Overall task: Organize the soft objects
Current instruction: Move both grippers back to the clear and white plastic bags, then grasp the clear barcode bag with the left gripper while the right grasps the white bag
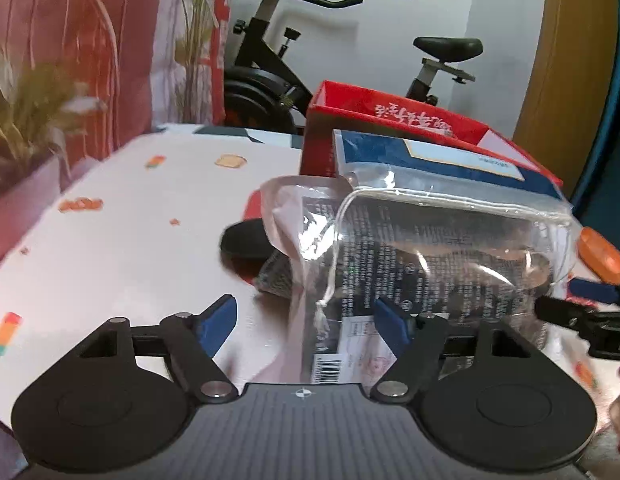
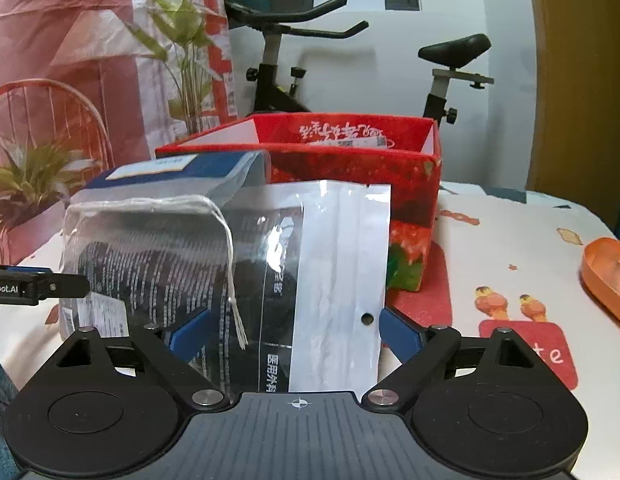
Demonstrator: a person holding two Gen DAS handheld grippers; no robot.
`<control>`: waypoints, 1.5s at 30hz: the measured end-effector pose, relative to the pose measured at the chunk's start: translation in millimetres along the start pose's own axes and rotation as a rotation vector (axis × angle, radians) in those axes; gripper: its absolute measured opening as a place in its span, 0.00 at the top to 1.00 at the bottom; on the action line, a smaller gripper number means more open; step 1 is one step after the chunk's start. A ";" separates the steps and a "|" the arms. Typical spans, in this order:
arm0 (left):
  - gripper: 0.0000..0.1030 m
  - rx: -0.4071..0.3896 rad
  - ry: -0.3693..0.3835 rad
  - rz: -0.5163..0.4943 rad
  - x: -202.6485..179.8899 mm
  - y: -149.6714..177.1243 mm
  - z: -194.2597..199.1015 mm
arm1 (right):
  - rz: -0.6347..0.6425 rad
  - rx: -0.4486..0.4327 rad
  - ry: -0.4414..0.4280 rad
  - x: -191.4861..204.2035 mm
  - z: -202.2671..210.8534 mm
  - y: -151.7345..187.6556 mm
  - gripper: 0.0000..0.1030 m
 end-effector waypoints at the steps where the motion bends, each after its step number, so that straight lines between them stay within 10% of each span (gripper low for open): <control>1: 0.24 0.000 0.011 0.006 0.1 -0.3 -1.2 | -0.005 0.002 -0.004 -0.2 -0.7 0.9 0.14; 22: 0.40 0.062 0.093 0.016 -9.0 12.3 -14.2 | -0.086 0.037 -0.070 -2.2 -14.7 10.9 0.18; 45: 0.40 0.074 0.096 0.033 -10.6 11.9 -15.4 | 0.092 0.061 -0.068 23.2 -8.0 5.9 0.50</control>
Point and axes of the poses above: each gripper's, at about its wrist camera, not at the fingertips, and z roughly against the way its jaws point, x to its left, y to its underside, the point moved 4 cm from there along -z, roughly the way its jaws point, and after that the axes turned 12 degrees about z, right-handed, at the moved point
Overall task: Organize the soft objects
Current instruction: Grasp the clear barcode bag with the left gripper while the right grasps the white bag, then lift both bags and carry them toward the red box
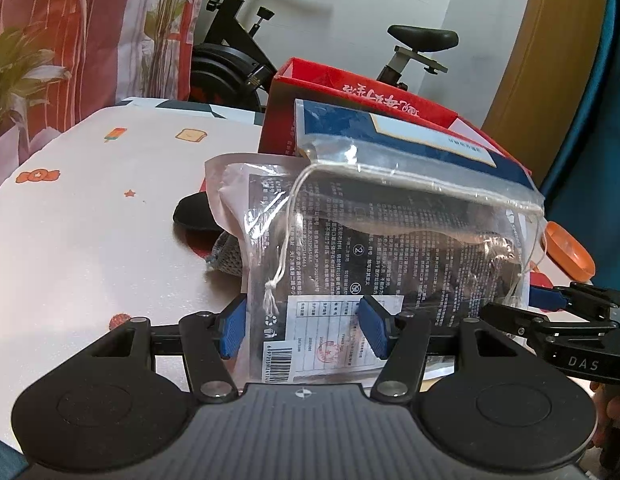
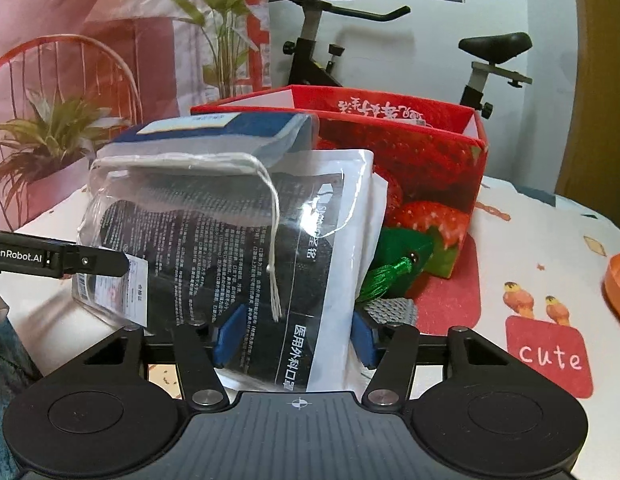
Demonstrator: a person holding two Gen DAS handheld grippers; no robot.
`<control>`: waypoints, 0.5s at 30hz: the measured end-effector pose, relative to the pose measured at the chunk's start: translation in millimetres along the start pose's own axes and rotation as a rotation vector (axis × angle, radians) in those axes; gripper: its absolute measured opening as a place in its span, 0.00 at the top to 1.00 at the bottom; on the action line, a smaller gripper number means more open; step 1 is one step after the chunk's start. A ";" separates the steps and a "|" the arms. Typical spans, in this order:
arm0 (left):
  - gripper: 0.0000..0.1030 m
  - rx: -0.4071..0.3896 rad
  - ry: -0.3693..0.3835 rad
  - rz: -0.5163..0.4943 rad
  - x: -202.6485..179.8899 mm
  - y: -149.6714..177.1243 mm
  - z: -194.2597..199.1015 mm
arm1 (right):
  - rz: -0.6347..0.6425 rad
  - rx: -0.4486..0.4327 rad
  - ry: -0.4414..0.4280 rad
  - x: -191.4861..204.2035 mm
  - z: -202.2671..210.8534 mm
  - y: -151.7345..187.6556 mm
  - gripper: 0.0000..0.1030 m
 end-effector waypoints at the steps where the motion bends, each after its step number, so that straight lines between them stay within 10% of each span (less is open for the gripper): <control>1: 0.40 0.000 0.005 0.004 0.4 -0.4 0.9 | 0.000 -0.001 -0.003 -0.4 1.0 -0.8 0.50; 15: 0.40 -0.154 0.054 -0.064 -19.9 -14.2 40.1 | 0.035 -0.102 0.031 -3.7 30.3 -19.4 0.52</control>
Point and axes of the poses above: each gripper's, at about its wrist camera, not at the fingertips, and z roughly against the way its jaws point, x to its left, y to its underside, the point moved 4 cm from there along -z, roughly the way its jaws point, and after that the axes turned 12 degrees about z, right-handed, at the moved point
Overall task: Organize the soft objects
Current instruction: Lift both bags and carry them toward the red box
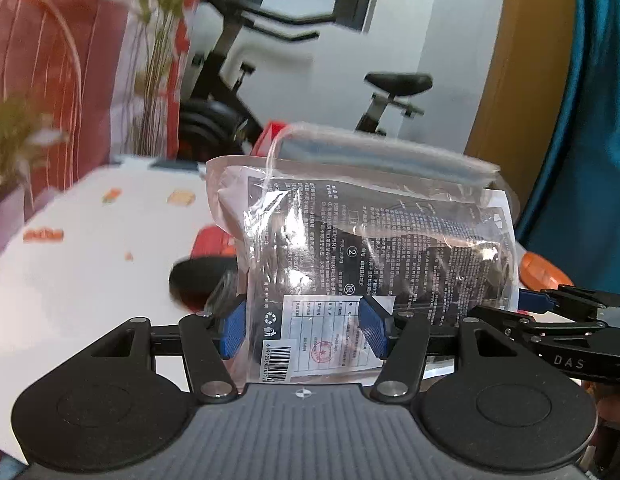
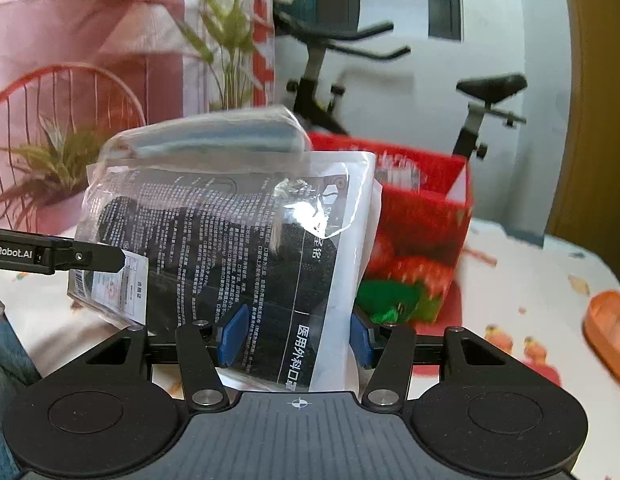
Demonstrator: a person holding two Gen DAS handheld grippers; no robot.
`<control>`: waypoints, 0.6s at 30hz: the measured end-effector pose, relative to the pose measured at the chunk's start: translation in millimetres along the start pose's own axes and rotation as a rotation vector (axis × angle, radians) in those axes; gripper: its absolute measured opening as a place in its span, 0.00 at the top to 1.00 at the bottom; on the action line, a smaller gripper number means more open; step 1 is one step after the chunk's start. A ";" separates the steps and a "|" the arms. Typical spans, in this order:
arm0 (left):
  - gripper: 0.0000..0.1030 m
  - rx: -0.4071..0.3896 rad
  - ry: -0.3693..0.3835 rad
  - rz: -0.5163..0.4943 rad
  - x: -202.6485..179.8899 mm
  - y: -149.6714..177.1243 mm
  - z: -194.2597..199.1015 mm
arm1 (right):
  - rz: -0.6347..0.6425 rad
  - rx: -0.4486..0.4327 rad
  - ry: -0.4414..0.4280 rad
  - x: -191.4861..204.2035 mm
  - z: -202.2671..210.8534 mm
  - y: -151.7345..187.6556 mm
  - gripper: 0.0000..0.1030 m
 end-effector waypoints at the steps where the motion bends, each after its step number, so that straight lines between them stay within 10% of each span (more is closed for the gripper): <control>1: 0.40 -0.008 0.000 -0.007 -2.1 -1.4 1.5 | 0.004 -0.014 0.006 -0.7 2.6 -3.0 0.52; 18: 0.40 -0.143 0.070 -0.013 -29.5 -73.8 25.1 | 0.045 -0.165 0.061 -24.6 27.8 -69.0 0.51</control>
Point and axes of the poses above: each gripper's, at about its wrist camera, not at the fingertips, and z roughly against the way its jaws point, x to its left, y to its underside, the point moved 4 cm from there along -z, roughly the way its jaws point, and after that the axes turned 12 degrees about z, right-handed, at the moved point
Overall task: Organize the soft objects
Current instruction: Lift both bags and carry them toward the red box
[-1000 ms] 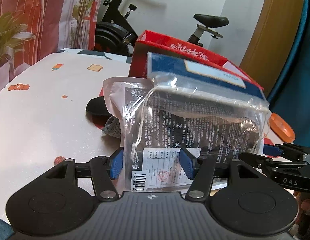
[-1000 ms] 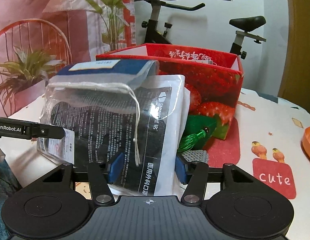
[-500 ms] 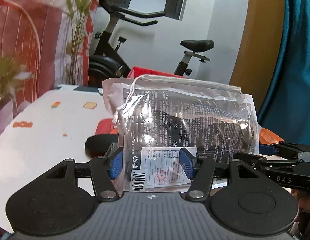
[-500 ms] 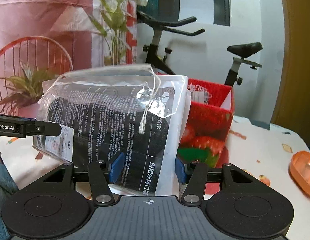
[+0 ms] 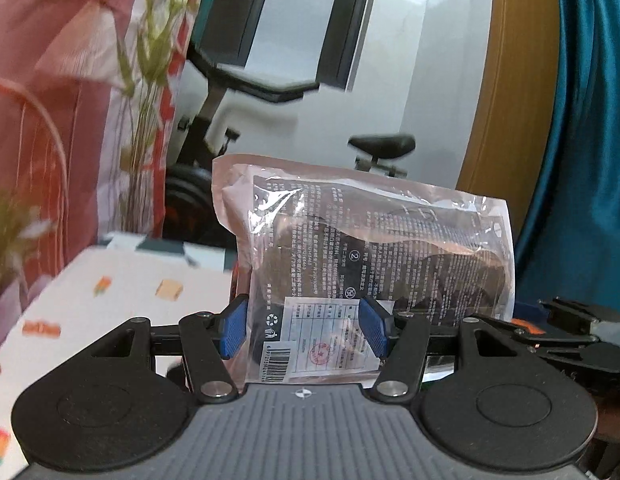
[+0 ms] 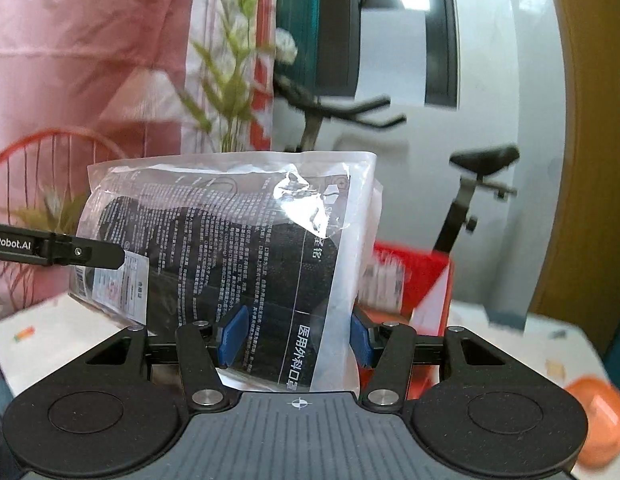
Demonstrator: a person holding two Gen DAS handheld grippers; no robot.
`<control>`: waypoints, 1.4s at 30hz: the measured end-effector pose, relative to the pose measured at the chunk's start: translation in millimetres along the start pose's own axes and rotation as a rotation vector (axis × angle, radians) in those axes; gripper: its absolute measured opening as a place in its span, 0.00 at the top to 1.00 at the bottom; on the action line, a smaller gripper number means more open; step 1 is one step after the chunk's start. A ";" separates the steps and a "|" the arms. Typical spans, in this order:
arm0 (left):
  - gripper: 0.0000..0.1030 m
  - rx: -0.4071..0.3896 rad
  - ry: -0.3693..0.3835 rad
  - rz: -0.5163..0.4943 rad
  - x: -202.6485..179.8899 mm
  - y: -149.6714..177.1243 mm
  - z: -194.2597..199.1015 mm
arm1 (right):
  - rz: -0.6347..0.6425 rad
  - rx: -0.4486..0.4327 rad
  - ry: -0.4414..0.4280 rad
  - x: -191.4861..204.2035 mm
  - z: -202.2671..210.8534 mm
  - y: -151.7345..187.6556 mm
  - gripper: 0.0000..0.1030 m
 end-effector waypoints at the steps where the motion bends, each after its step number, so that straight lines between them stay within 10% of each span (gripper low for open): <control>1: 0.40 -0.014 0.007 0.000 -3.3 -8.4 0.1 | 0.002 -0.016 0.004 -4.2 0.1 -7.2 0.51; 15: 0.40 -0.073 0.030 -0.037 -32.8 -68.3 -30.9 | 0.017 -0.121 0.048 -54.3 -13.2 -75.3 0.51; 42: 0.40 0.073 0.014 -0.018 -11.3 -81.9 -120.9 | 0.048 -0.004 0.042 -78.8 -95.1 -71.7 0.52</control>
Point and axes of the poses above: each gripper's, at about its wrist camera, not at the fingertips, and z roughly against the way its jaws point, x to its left, y to its underside, the point moved 4 cm from there along -z, roughly the way its jaws point, and after that the axes turned 12 degrees about z, right-handed, at the moved point
